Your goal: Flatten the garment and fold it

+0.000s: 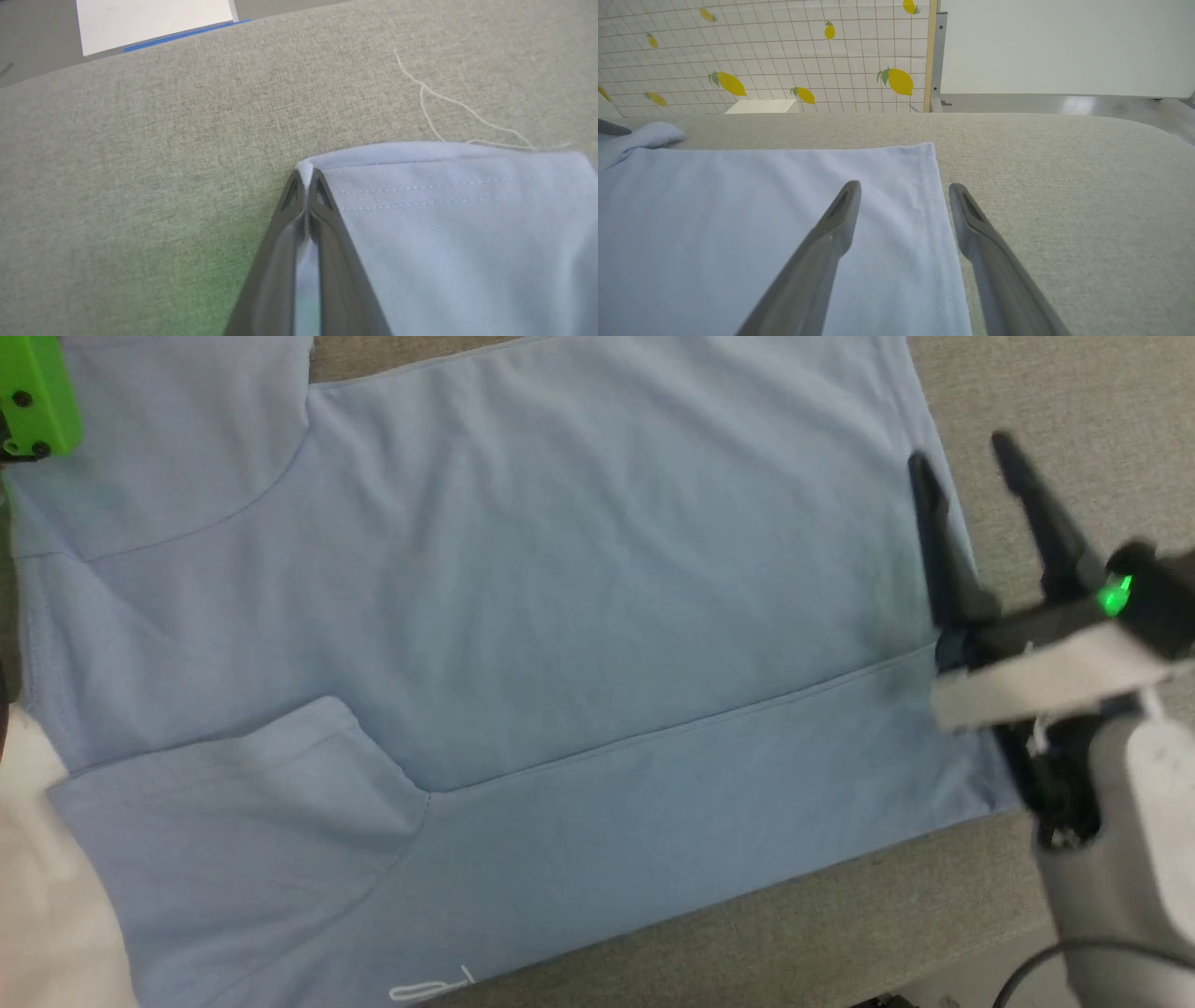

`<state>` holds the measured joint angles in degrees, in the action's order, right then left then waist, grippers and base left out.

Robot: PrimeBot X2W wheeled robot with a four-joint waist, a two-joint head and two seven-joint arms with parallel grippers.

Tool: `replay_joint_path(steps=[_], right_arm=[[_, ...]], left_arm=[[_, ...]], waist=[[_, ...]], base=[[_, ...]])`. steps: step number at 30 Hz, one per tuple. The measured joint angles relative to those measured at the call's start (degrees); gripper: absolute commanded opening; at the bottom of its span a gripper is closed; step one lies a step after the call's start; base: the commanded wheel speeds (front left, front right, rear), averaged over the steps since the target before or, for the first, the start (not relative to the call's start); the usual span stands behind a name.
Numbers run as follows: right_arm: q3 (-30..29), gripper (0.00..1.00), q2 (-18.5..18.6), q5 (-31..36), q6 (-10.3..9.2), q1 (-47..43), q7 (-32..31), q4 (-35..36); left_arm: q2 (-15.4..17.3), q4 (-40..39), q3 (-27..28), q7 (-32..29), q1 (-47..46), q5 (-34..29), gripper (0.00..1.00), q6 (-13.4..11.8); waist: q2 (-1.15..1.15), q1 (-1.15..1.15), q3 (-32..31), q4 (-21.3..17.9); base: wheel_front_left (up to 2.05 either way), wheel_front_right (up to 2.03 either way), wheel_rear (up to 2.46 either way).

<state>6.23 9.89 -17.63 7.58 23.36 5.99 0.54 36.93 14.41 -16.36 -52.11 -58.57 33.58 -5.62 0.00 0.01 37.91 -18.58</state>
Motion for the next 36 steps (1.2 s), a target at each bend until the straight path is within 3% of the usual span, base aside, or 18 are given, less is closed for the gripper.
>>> replay_joint_path(steps=[4, 12, 16, 23, 24, 26, 27, 31, 36], right_arm=[[-1.27, 1.00, 0.90, -0.16, -0.01, 10.55, -8.29, -3.26], [-6.21, 1.00, -1.59, 1.47, 0.00, 31.02, -33.70, -18.91], [-9.65, 1.00, -2.88, 4.63, 0.00, 35.87, -43.17, -26.04], [-15.21, 1.00, -4.90, 10.60, 0.00, 40.56, -53.20, -31.45], [-15.80, 0.52, -5.00, 11.21, 0.00, 41.04, -54.02, -31.70], [-16.63, 0.14, -5.20, 12.68, 0.00, 41.59, -55.61, -31.85], [-16.97, 0.00, -5.32, 13.27, 0.00, 41.69, -56.04, -31.74], [-17.26, 0.00, -5.60, 14.19, 0.00, 41.34, -55.77, -30.54], [-14.70, 0.00, -5.73, 10.79, 0.00, 35.76, -46.69, -27.07]], left_arm=[[0.00, -0.93, -0.43, -0.27, 0.17, 0.30, 0.00, 0.01], [-1.12, -2.27, -1.52, 1.30, -0.18, 0.29, 0.00, 1.01], [-2.40, -2.24, -2.01, 2.89, -0.57, 0.29, 0.00, 1.57], [-3.63, -1.55, -2.90, 4.85, -1.47, 0.37, 0.00, 2.85], [-3.78, -1.40, -2.98, 4.90, -1.60, 0.37, 0.00, 3.07], [-4.08, -1.00, -3.10, 5.59, -1.91, 0.52, 0.00, 3.57], [-4.16, -0.77, -3.18, 5.98, -1.98, 0.56, 0.00, 3.65], [-4.38, -0.34, -3.05, 9.83, -1.96, 0.54, 0.00, 4.59], [-4.67, -1.30, -1.82, 22.48, 0.69, -0.33, 0.00, 6.30]], waist=[[0.00, 0.00, 0.00, 0.61], [0.00, 0.00, 0.83, 2.89], [0.00, 0.00, 1.36, 4.47], [0.00, -0.01, 2.33, 6.51], [0.00, -0.01, 2.41, 6.70], [0.00, -0.01, 2.60, 7.06], [0.00, -0.01, 2.68, 7.19], [0.00, 0.00, 2.45, 7.36], [0.00, 0.00, 0.42, 7.51]], base=[[0.00, 0.00, 0.00], [0.00, 0.00, 0.00], [0.00, 0.00, 0.00], [0.00, 0.00, 0.00], [0.00, 0.00, 0.00], [0.00, 0.00, 0.00], [0.00, 0.00, 0.00], [0.00, 0.00, 0.00], [0.00, 0.00, 0.00]])
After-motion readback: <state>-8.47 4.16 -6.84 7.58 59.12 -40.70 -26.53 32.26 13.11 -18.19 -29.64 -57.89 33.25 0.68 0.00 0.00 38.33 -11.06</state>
